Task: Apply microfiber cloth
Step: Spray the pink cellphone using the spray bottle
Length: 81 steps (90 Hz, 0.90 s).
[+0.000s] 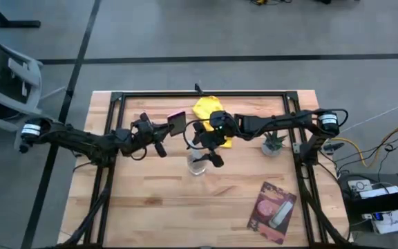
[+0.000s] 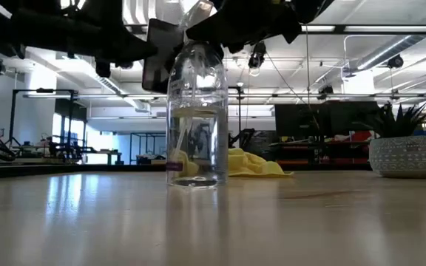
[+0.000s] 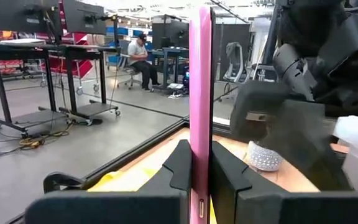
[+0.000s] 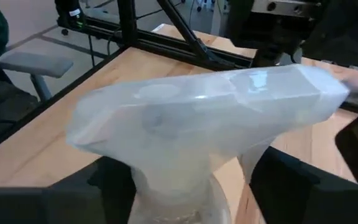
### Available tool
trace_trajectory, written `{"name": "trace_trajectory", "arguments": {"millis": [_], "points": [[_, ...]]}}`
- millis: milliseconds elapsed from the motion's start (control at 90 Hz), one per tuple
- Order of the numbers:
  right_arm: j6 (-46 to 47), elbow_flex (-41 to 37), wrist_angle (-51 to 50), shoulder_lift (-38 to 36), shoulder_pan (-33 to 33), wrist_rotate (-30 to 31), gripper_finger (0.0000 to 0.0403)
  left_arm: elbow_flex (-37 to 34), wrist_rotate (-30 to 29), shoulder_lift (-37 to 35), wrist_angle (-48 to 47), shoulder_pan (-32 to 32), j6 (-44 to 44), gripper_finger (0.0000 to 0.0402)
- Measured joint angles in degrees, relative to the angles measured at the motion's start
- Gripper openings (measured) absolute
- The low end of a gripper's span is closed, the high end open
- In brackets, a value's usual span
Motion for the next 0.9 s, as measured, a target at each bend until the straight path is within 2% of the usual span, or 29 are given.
{"name": "trace_trajectory", "arguments": {"millis": [144, 389, 444, 667, 778, 900], "points": [[-0.2, 0.0, 0.1, 0.0, 0.0, 0.3, 0.0137, 0.0, 0.0, -1.1, 0.2, 0.0, 0.8, 0.0009], [-0.7, 0.0, 0.1, 0.0, 0.0, 0.4, 0.0136, 0.0, -0.5, -7.2, 0.8, 0.0, 7.2, 0.0009], [-0.6, 0.0, 0.1, 0.0, 0.0, 0.4, 0.0154, 0.0, -0.5, -8.2, 0.9, 0.0, 7.8, 0.0009], [0.3, 0.0, 0.2, 0.0, 0.0, 0.5, 0.0269, 0.0, -0.5, -9.9, -0.5, 0.0, 8.2, 0.0009], [0.9, 0.0, 0.1, 0.0, 0.0, 0.1, 0.0298, 0.0, -0.5, -10.4, -0.4, 0.0, 8.7, 0.0009], [0.9, 0.0, 0.2, 0.0, 0.0, 0.2, 0.0311, 0.0, -0.6, -11.3, 0.5, 0.0, 10.9, 0.0009]]}}
